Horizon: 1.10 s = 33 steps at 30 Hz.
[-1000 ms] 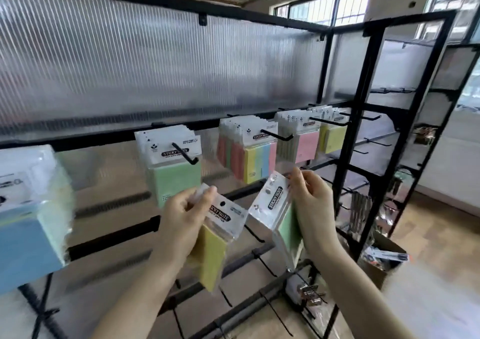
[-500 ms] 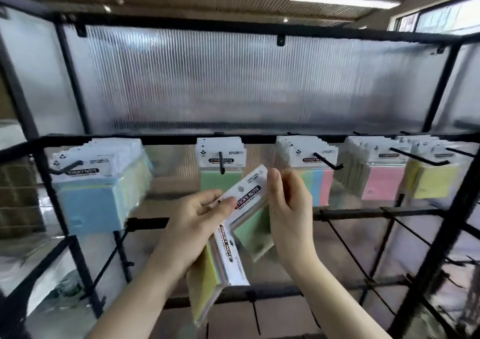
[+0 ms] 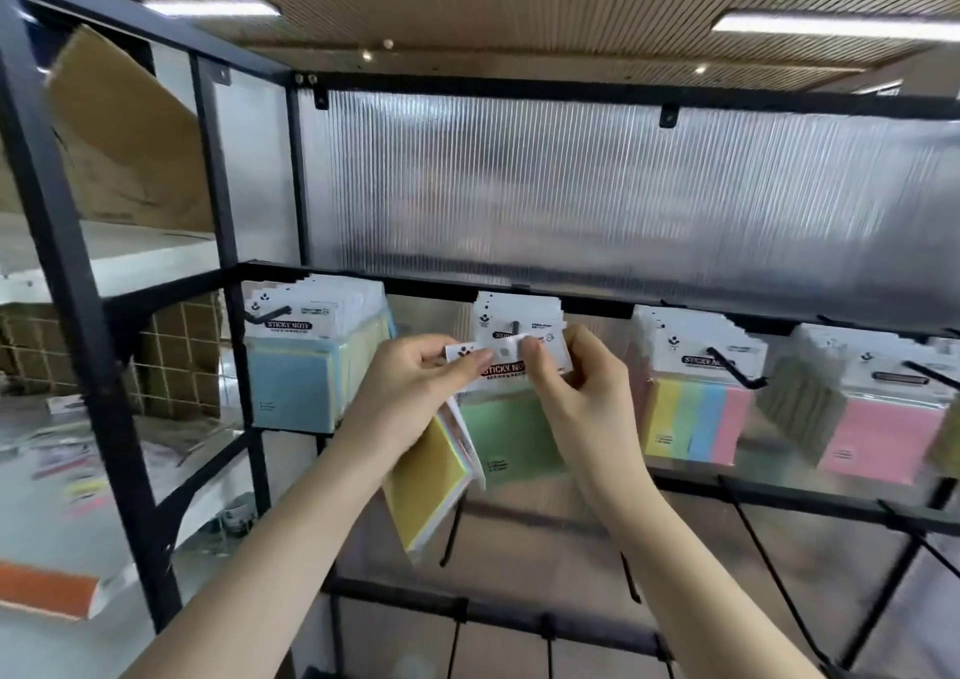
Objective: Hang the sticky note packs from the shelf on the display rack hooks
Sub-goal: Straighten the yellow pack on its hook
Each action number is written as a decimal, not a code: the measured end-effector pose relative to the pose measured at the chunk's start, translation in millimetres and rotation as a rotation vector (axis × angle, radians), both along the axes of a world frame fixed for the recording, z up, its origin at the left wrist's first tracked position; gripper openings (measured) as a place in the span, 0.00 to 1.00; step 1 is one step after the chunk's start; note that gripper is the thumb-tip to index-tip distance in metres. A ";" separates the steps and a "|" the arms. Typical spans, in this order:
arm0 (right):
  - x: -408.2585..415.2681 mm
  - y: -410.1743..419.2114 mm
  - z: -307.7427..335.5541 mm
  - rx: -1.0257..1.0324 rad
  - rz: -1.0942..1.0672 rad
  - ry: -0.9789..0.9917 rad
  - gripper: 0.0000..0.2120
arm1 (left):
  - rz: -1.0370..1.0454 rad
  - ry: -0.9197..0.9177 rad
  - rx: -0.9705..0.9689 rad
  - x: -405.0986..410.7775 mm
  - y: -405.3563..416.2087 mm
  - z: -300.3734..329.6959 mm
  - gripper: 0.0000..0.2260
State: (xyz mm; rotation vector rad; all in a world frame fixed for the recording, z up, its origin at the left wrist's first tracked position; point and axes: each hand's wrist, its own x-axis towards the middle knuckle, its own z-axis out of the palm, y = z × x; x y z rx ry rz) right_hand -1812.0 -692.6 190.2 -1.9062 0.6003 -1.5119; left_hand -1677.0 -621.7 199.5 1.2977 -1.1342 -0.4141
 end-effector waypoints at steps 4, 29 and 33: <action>0.5 -1.3 -3.1 -0.014 0.013 -0.025 0.19 | 0.002 -0.057 -0.015 2.4 -1.4 -1.9 0.15; 16.9 -62.1 -36.6 0.114 -0.244 0.109 0.16 | 0.518 -0.391 -0.113 -6.8 -60.5 -37.5 0.08; 9.3 -62.7 -39.7 0.129 -0.248 0.164 0.15 | 0.529 -0.371 -0.199 -17.7 -62.2 -44.9 0.08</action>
